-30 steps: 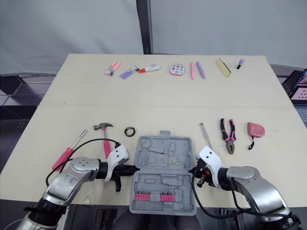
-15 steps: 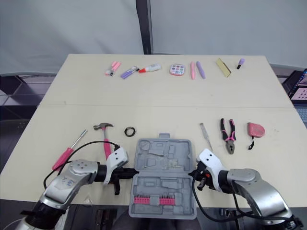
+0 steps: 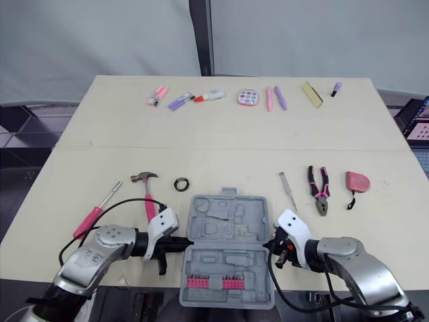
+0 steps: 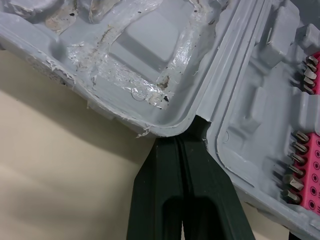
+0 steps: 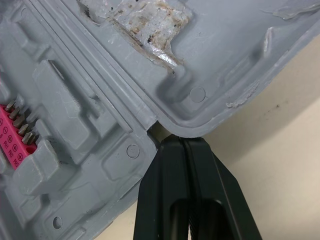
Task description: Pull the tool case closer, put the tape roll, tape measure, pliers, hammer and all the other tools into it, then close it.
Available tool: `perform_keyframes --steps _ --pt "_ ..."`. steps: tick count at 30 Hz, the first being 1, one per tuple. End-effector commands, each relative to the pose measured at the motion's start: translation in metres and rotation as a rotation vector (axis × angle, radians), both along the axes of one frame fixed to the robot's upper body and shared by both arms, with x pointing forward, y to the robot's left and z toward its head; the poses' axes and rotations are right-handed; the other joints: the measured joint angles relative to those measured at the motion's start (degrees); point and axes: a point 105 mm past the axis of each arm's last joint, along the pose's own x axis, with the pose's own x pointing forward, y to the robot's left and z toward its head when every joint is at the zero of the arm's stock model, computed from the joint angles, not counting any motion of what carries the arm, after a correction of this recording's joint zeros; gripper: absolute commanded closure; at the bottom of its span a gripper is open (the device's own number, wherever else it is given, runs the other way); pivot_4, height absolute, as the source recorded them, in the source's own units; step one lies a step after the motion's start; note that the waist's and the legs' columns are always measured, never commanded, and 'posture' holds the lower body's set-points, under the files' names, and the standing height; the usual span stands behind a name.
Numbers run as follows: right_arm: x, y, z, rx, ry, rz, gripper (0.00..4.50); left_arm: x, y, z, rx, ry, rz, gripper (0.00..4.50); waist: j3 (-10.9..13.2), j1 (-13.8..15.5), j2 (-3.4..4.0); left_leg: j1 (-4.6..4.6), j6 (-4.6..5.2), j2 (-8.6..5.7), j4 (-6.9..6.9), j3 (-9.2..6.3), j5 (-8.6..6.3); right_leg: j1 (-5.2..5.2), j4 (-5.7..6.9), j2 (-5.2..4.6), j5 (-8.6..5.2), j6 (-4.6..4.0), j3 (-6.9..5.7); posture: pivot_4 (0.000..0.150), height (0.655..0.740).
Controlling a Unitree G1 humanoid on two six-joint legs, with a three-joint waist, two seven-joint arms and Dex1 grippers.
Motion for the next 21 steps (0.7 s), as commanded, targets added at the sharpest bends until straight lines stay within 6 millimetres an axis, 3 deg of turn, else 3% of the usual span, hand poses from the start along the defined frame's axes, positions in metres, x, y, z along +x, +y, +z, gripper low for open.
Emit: perform_keyframes --steps 1,12,21 --pt "-0.003 0.016 0.011 0.052 -0.034 0.061 4.42 -0.007 -0.013 0.010 -0.050 -0.020 -0.058 4.41 0.0 0.0 0.00 0.00 0.00 0.00 0.00 0.00 0.00 0.00 0.00 0.00 0.00 0.00 0.00 0.150 0.7134" --pt "0.005 -0.010 0.008 -0.010 -0.041 0.010 4.42 0.002 0.001 0.010 -0.022 -0.039 -0.005 4.41 0.0 0.0 0.00 0.00 0.00 0.00 0.00 0.00 0.00 0.01 -0.01 0.00 0.00 0.00 0.00 0.150 0.7134" --pt "0.003 -0.026 0.021 -0.017 -0.058 0.006 4.42 0.006 0.023 0.028 -0.031 -0.054 0.038 4.41 0.0 0.0 0.00 0.00 0.00 0.04 -0.01 0.01 0.00 0.04 -0.09 0.01 0.00 0.00 -0.01 0.150 0.7134"
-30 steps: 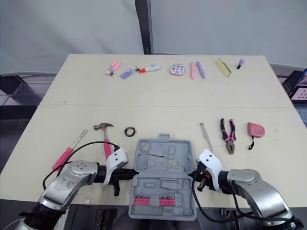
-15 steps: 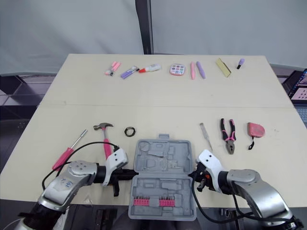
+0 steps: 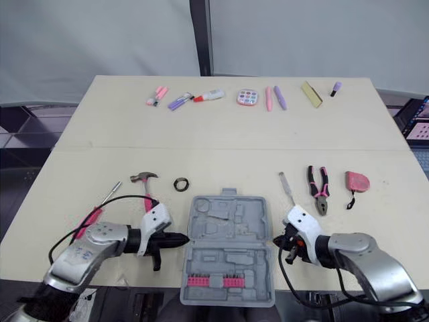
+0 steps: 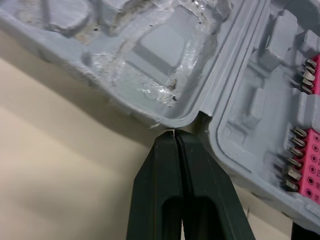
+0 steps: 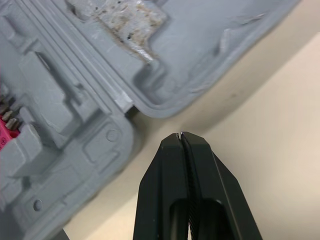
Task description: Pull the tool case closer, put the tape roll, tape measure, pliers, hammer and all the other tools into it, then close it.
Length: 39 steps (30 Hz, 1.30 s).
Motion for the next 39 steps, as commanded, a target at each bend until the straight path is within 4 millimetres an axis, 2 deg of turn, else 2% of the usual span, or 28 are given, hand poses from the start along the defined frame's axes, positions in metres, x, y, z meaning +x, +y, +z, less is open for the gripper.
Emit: perform_keyframes --steps 1,10,19,20,21,24,27,29,30,31,39 --pt "-0.004 -0.002 0.012 0.021 -0.023 0.024 4.42 0.000 0.006 0.017 -0.021 -0.040 -0.004 4.41 0.0 0.0 0.00 0.00 0.00 0.00 0.00 0.00 0.00 0.01 -0.02 0.00 0.00 0.00 0.01 0.150 0.7134" --pt "-0.019 -0.016 0.033 0.019 -0.109 0.045 4.42 -0.007 0.019 0.064 -0.217 -0.206 0.001 4.41 0.0 0.1 0.00 0.00 0.00 0.11 -0.04 0.03 0.00 0.21 -0.46 0.07 0.00 0.00 -0.02 0.150 0.7134" --pt "-0.033 -0.026 0.038 0.062 -0.221 0.036 4.42 -0.042 0.043 0.054 -0.237 -0.212 0.053 4.41 0.0 0.1 0.00 0.21 0.00 0.23 -0.08 0.05 0.00 0.76 -1.13 0.14 0.00 0.00 -0.08 0.150 0.7134" --pt "-0.034 -0.026 0.038 0.068 -0.218 0.041 4.50 -0.043 0.045 0.053 -0.237 -0.214 0.063 3.92 0.0 0.1 0.00 0.24 0.00 0.23 -0.08 0.05 0.00 0.85 -1.28 0.15 0.00 0.00 -0.07 0.150 0.7134" --pt "-0.036 -0.027 0.034 0.067 -0.203 0.032 4.23 -0.047 0.048 0.047 -0.218 -0.222 0.072 3.70 0.0 0.2 0.00 0.23 0.00 0.24 -0.09 0.05 0.00 0.89 -1.41 0.15 0.00 0.00 -0.07 0.150 0.7134" --pt "-0.044 -0.027 0.024 0.070 -0.169 0.032 3.19 -0.059 0.056 0.033 -0.203 -0.222 0.100 2.32 0.0 0.3 0.01 0.22 0.00 0.24 -0.09 0.03 0.00 0.92 -1.46 0.15 0.00 0.00 -0.07 0.150 0.7134" --pt "-0.051 -0.027 0.017 0.082 -0.152 0.041 1.68 -0.069 0.058 0.029 -0.214 -0.217 0.118 0.76 0.0 0.6 0.00 0.20 0.01 0.24 -0.13 0.04 -0.01 0.92 -1.50 0.15 0.00 0.00 -0.10 0.150 0.7134" --pt "-0.054 -0.029 0.013 0.078 -0.134 0.044 0.73 -0.073 0.060 0.030 -0.217 -0.228 0.127 0.00 0.0 0.7 0.00 0.21 0.01 0.24 -0.11 0.06 0.00 0.95 -1.56 0.14 0.00 0.00 -0.09 0.150 0.7134" --pt "-0.055 -0.030 0.012 0.072 -0.127 0.046 0.30 -0.074 0.061 0.030 -0.216 -0.235 0.132 0.00 0.0 0.8 0.00 0.21 0.01 0.24 -0.10 0.07 0.00 0.97 -1.59 0.14 0.00 0.00 -0.08 0.150 0.7134" --pt "-0.057 -0.031 0.009 0.064 -0.121 0.048 0.10 -0.075 0.062 0.030 -0.216 -0.238 0.138 0.00 0.0 0.9 0.00 0.22 0.01 0.24 -0.10 0.06 0.00 1.00 -1.64 0.14 0.00 0.00 -0.07 0.150 0.7134" --pt "-0.056 -0.033 0.006 0.066 -0.112 0.045 0.10 -0.080 0.069 0.029 -0.191 -0.249 0.135 0.00 0.0 1.2 0.00 0.22 0.01 0.25 -0.11 0.07 0.00 0.99 -1.65 0.15 0.00 0.00 -0.09 0.150 0.7134"
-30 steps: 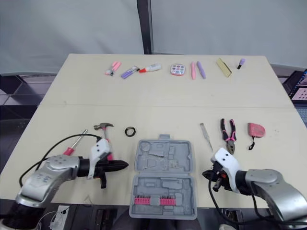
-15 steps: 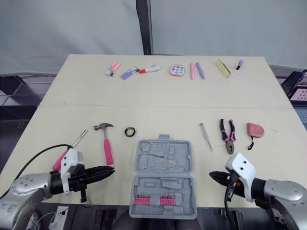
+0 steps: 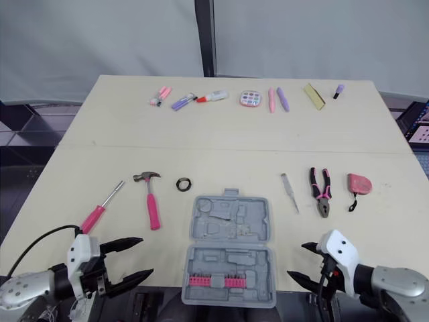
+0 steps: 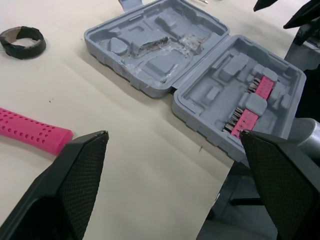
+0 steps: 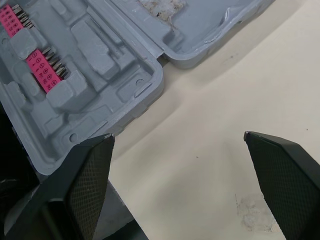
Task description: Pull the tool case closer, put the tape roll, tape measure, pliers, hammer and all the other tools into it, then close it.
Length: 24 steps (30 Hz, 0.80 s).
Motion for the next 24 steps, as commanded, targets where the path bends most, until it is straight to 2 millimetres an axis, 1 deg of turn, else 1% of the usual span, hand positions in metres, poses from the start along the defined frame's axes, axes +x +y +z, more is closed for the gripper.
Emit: perform_keyframes --steps 1,16,24 --pt "-0.0015 0.0025 0.0011 0.012 0.000 0.026 0.10 -0.0019 0.0024 0.0032 0.002 -0.017 -0.004 0.00 0.0 0.0 0.00 0.00 0.00 0.00 0.00 0.00 0.00 0.00 0.00 0.00 0.00 0.00 0.00 0.150 0.7134" --pt "-0.0025 0.0042 0.0047 0.033 -0.033 0.027 0.10 -0.0003 -0.0014 0.0018 -0.002 -0.018 -0.030 0.00 0.0 0.0 0.00 0.00 0.00 0.00 0.00 0.00 0.00 0.00 0.01 0.00 0.00 0.00 -0.01 0.150 0.7134" --pt "-0.0025 0.0055 0.0090 0.047 -0.066 0.039 0.10 0.0044 -0.0044 0.0050 -0.005 -0.031 -0.040 0.00 0.0 0.0 0.00 0.00 0.00 0.00 0.00 0.00 0.00 0.00 0.01 0.00 0.00 0.00 -0.02 0.150 0.7134"
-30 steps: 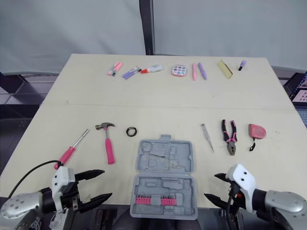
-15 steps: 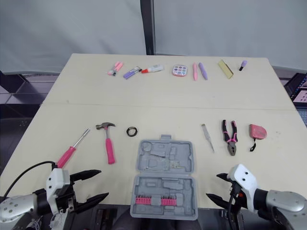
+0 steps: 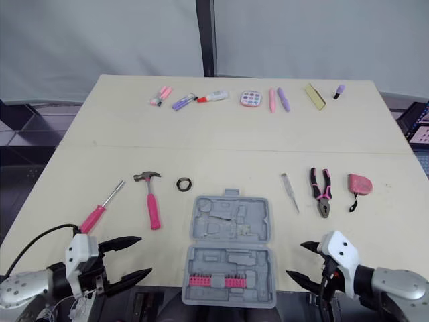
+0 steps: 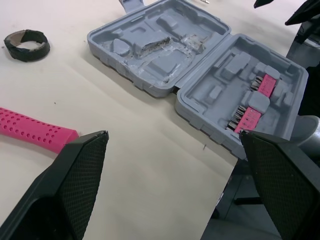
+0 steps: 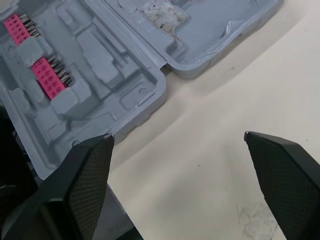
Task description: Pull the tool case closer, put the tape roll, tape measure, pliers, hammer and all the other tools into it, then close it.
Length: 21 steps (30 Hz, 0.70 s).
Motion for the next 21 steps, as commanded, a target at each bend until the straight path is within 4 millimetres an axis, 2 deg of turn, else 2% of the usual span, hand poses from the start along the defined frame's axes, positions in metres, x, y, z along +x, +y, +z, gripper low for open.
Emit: perform_keyframes --steps 1,12,17,21 --pt "-0.001 0.003 0.007 0.019 -0.033 0.024 0.10 0.000 -0.005 0.005 -0.003 -0.017 -0.028 0.00 0.0 0.0 0.00 0.00 0.00 0.00 0.00 0.00 0.00 0.00 0.00 0.00 0.00 0.00 0.00 0.150 0.7134" --pt "-0.002 0.007 0.011 0.044 -0.073 0.028 0.10 0.003 -0.007 0.006 0.018 -0.012 -0.042 0.00 0.0 0.0 0.00 0.00 0.00 0.00 0.00 0.00 0.00 -0.01 0.02 0.00 0.00 0.00 0.00 0.150 0.7134" --pt "0.003 0.016 0.032 0.129 -0.234 0.032 0.10 0.025 -0.009 0.024 0.068 -0.047 -0.055 0.00 0.0 0.1 0.01 0.02 0.00 -0.01 0.02 -0.02 0.00 -0.01 0.08 0.00 0.00 0.00 0.01 0.150 0.7134" --pt "0.000 0.022 0.034 0.172 -0.263 0.042 0.10 0.044 -0.012 0.042 0.114 -0.063 -0.086 0.00 0.0 0.0 0.00 0.05 0.00 -0.02 0.02 -0.06 0.00 -0.02 0.16 0.00 0.00 0.00 0.01 0.150 0.7134"
